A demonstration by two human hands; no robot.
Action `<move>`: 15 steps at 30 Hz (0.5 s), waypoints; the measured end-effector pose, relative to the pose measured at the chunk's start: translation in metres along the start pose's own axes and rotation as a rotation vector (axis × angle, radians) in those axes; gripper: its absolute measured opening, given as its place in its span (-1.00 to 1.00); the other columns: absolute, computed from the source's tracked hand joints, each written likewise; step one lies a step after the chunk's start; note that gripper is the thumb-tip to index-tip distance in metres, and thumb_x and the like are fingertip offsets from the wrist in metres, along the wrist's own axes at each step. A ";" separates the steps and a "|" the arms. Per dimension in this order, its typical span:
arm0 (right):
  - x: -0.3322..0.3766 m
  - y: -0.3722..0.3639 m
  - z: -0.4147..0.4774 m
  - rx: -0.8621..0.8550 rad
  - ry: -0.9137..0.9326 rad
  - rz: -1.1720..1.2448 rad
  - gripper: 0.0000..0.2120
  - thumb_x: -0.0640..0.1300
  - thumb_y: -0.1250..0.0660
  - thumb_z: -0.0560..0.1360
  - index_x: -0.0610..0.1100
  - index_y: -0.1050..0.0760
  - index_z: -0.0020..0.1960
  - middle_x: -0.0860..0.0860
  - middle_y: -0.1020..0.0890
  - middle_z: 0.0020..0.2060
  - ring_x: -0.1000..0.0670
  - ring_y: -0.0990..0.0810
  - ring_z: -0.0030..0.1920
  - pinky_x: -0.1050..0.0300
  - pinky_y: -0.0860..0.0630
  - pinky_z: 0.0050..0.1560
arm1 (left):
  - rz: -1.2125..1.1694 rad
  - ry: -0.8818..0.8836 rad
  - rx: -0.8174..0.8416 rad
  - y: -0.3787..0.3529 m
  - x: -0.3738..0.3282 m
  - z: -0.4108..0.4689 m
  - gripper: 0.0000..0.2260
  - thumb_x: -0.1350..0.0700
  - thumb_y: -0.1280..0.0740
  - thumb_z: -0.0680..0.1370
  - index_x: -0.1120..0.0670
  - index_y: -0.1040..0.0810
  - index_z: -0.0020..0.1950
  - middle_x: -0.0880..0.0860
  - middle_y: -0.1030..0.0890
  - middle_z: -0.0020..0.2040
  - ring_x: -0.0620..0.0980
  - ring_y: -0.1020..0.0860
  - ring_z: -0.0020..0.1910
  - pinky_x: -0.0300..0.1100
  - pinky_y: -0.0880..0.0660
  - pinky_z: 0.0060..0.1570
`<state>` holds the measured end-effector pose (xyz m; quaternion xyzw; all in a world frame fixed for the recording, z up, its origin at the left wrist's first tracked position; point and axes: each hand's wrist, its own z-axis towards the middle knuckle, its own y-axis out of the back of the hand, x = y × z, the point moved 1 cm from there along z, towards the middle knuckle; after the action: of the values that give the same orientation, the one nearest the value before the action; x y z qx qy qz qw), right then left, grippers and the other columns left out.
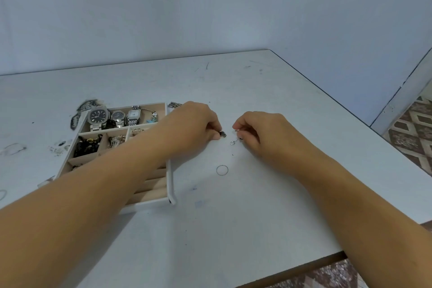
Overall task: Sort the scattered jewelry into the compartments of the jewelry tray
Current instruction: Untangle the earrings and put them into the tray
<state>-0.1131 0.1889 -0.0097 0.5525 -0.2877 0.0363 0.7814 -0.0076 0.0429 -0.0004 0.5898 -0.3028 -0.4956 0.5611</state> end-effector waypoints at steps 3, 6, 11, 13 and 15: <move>0.001 -0.001 0.000 0.010 -0.002 -0.003 -0.81 -0.16 -0.22 0.55 -0.05 -0.54 0.11 0.07 -0.58 -0.06 0.09 -0.51 -0.07 0.25 -0.42 -0.05 | 0.011 0.018 -0.006 -0.003 -0.004 0.001 -0.89 0.06 -0.33 0.53 0.03 -0.62 -0.02 -0.07 -0.60 -0.05 -0.08 -0.50 -0.04 -0.24 -0.36 -0.11; -0.001 -0.001 -0.001 0.001 -0.001 -0.004 -0.82 -0.16 -0.22 0.55 -0.04 -0.54 0.10 0.07 -0.59 -0.05 0.10 -0.51 -0.08 0.24 -0.44 -0.04 | 0.033 0.003 0.017 -0.010 -0.001 0.002 -0.90 0.06 -0.27 0.57 0.04 -0.56 -0.03 -0.01 -0.56 -0.02 -0.04 -0.48 -0.01 -0.20 -0.36 -0.05; -0.001 0.000 -0.003 -0.057 0.062 0.003 -0.83 -0.16 -0.23 0.55 -0.05 -0.56 0.06 0.10 -0.58 -0.09 0.14 -0.49 -0.14 0.29 -0.41 -0.08 | 0.003 -0.079 -0.125 -0.004 0.001 -0.009 -0.88 0.07 -0.23 0.59 0.06 -0.53 0.01 -0.02 -0.54 0.00 -0.02 -0.50 -0.01 -0.26 -0.26 -0.15; 0.002 0.001 -0.004 -0.091 0.103 0.016 -0.84 -0.16 -0.24 0.55 -0.06 -0.57 0.06 0.09 -0.59 -0.09 0.14 -0.50 -0.15 0.30 -0.42 -0.08 | -0.041 -0.085 -0.199 0.006 0.002 -0.017 -0.91 0.11 -0.25 0.59 0.07 -0.53 0.00 -0.05 -0.52 -0.03 -0.05 -0.48 -0.08 -0.27 -0.23 -0.21; 0.007 0.003 -0.004 -0.127 0.146 0.023 -0.85 -0.17 -0.26 0.55 -0.07 -0.58 0.06 0.08 -0.60 -0.10 0.16 -0.50 -0.17 0.33 -0.43 -0.08 | -0.106 -0.091 -0.239 0.017 0.006 -0.029 -0.94 0.15 -0.26 0.58 0.03 -0.52 -0.04 -0.08 -0.49 -0.08 -0.09 -0.47 -0.18 -0.29 -0.27 -0.20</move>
<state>-0.1071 0.1919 -0.0050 0.4942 -0.2380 0.0673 0.8334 0.0245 0.0446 0.0107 0.5110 -0.2352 -0.5832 0.5861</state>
